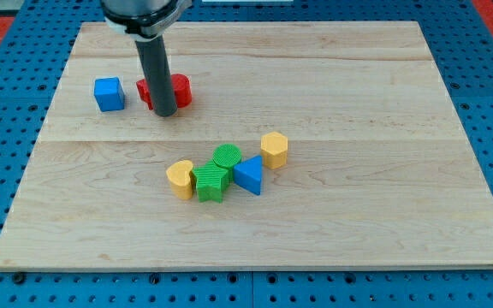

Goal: Nudge the green star right a bit

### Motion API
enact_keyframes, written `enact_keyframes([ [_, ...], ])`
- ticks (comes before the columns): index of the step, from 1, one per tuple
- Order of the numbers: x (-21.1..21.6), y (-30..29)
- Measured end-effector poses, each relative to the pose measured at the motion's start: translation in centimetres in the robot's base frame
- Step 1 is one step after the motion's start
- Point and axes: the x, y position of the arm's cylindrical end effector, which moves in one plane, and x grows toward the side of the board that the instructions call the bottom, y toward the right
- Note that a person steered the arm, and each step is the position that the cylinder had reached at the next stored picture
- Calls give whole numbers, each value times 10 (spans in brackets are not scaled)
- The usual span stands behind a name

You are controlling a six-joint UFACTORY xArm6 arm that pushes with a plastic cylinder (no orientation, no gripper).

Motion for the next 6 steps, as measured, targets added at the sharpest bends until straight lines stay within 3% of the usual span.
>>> enact_keyframes([
  [1,15,-71],
  [2,-19,-114],
  [3,-40,-73],
  [6,132,-43],
])
